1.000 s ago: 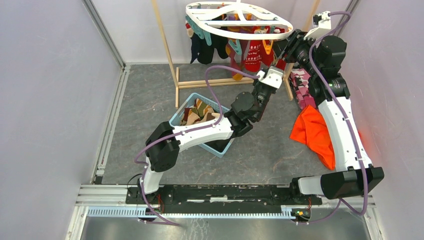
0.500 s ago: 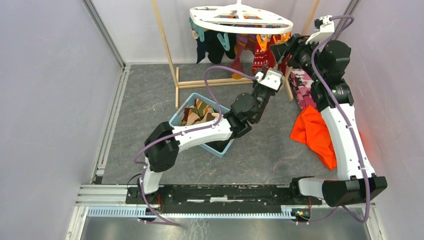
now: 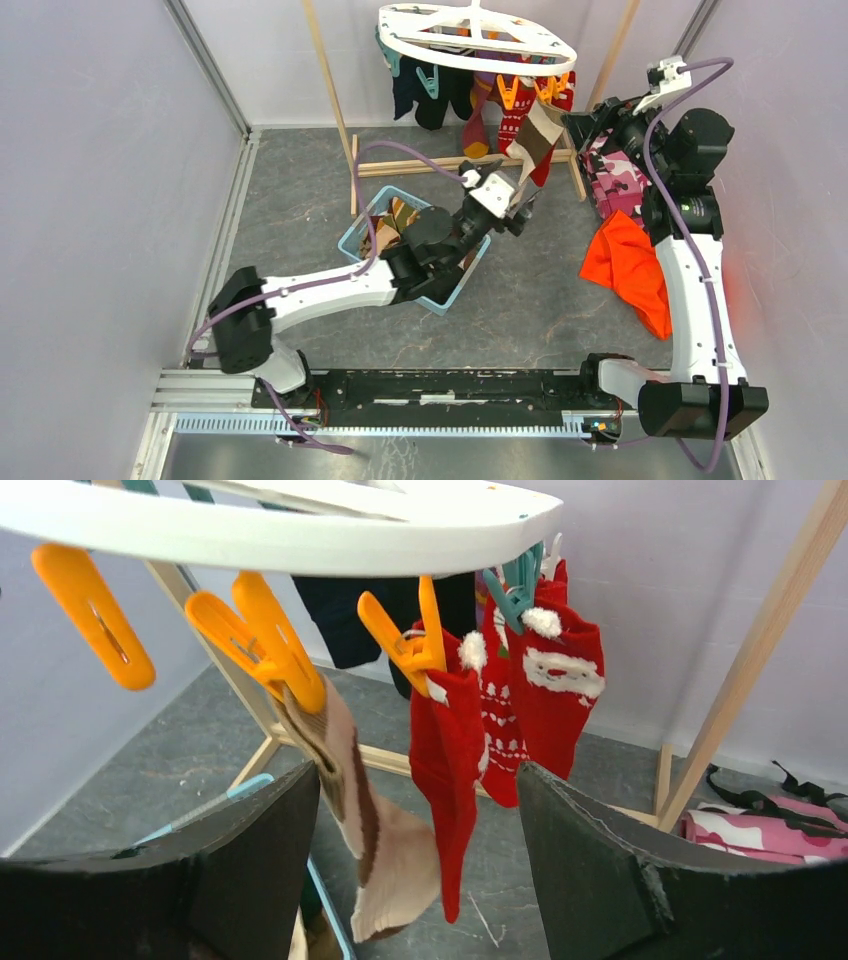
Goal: Clip the socks to the hanger
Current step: Clamp the sock onto the hanger, then pick up the sock from the bin.
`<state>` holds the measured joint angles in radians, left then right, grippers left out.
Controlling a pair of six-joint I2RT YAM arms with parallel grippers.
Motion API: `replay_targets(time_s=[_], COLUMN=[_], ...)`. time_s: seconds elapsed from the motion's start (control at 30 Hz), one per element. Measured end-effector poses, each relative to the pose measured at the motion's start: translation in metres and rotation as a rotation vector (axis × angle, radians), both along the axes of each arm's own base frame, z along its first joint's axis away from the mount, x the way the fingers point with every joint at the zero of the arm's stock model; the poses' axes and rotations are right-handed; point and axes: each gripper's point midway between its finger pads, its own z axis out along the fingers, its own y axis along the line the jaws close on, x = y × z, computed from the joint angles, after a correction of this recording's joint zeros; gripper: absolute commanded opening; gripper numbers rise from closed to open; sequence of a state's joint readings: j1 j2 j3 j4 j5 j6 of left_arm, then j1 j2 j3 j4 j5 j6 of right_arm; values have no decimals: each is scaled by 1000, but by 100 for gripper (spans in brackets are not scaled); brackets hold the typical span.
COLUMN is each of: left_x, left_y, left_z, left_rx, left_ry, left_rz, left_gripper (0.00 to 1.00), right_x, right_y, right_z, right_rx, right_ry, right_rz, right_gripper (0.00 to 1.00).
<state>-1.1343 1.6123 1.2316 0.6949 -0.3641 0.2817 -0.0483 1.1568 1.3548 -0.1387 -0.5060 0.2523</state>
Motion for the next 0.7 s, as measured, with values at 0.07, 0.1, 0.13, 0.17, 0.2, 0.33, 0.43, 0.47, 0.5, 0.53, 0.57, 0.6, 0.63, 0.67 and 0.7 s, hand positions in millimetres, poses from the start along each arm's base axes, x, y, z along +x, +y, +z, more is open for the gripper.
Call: replay_targets(time_s=[0.07,0.1,0.13,0.17,0.2,0.33,0.43,0.47,0.5,0.53,0.57,0.6,0.63,0.67,0.7], left_x=[-10,-15,-19,-22,-23,-19,-8,-6,-2,3,6,9,13,16,18], left_y=[10,15,20,27,32,65,97,106,117,128,136,144,153,161,166], left_z=[3,3,2,0,-3,-29,-49,-54,-58,-61,-63,-66,-69,-73,-77], left_rx=[4,7,9,10,12,20,21,17,10,-1,-12,-24,-36,-42,-47], left_ry=[13,25,40,59,78,198,308,338,376,410,436,465,498,528,552], left_rz=[-40,-58,-80,-93,-101,-94,-52,-42,-28,-15,-6,4,19,30,40], left_gripper=[91,92,93,93,93,93,93,93,92,92,92,91,89,89,88], right_x=[-2,-3,-4,-6,-7,-14,-18,-18,-19,-19,-20,-20,-21,-22,-24], right_y=[-2,-2,-2,-2,-1,3,8,10,11,12,12,13,14,15,15], right_z=[-4,-6,-7,-8,-8,-6,-8,-9,-11,-13,-14,-15,-15,-15,-15], right_rx=[-24,-38,-48,-64,-71,-108,-126,-131,-136,-142,-148,-154,-162,-173,-182], right_ry=[-9,-14,-19,-28,-34,-75,-96,-99,-100,-101,-104,-107,-111,-119,-127], right_rz=[12,20,28,38,44,93,130,142,151,160,167,176,184,192,199], right_gripper=[79,79,81,81,82,86,87,87,87,89,90,92,93,95,96])
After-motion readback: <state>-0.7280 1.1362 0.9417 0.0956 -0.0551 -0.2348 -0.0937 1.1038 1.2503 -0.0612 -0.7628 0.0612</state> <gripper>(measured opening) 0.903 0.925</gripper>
